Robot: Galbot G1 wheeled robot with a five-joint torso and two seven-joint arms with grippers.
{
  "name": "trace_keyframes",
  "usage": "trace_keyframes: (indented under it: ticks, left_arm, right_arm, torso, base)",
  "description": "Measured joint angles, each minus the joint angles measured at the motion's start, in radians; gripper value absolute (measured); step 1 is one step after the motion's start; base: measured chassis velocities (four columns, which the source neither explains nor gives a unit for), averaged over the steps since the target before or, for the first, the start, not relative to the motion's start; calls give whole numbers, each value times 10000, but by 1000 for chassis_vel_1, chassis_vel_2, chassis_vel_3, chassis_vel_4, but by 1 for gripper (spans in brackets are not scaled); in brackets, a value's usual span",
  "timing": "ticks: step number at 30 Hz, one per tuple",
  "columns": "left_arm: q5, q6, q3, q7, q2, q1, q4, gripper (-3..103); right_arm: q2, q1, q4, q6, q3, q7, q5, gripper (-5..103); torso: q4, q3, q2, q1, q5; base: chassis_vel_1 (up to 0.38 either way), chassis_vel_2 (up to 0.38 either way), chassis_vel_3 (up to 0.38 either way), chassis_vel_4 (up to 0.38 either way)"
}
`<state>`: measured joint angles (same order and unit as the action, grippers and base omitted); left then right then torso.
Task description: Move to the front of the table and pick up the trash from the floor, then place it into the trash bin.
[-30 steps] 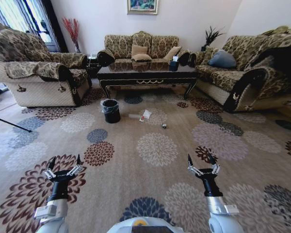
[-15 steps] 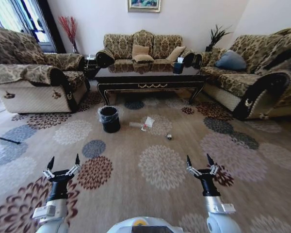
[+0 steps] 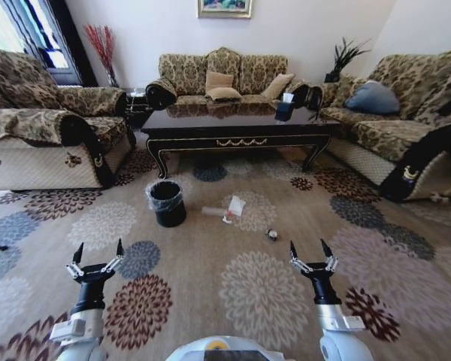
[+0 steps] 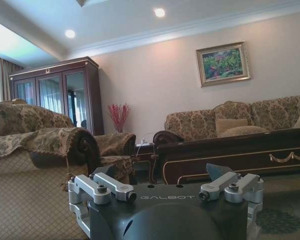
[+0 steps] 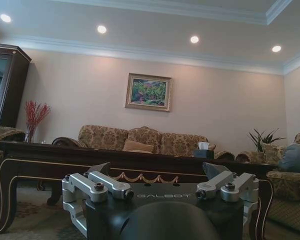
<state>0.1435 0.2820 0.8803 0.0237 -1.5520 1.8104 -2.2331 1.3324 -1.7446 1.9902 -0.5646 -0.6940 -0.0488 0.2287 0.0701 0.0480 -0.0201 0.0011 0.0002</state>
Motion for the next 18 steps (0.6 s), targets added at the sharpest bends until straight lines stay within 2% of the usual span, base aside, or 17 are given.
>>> trace_keyframes:
  ticks: [12, 13, 18]
  left_arm:
    - [2, 6, -32, 14, 1, -86, 104, 100]
    - [6, 7, -30, 21, 10, -115, 157, 100]
    - [8, 9, -32, 37, 12, -163, 240, 100]
  right_arm:
    - [5, 9, -14, -15, -19, 12, 0, 100]
    - [15, 38, -66, -62, 2, 12, 33, 100]
    - [17, 128, -114, -291, 110, -73, 241, 100]
  torso:
    - [-5, 4, -4, 4, 1]
    - [1, 4, -4, 5, -7]
    - [-3, 9, -4, 8, -1]
  base:
    - [-289, 291, 295, -287]
    - [-259, 276, 289, -253]
    - [-224, 239, 203, -212]
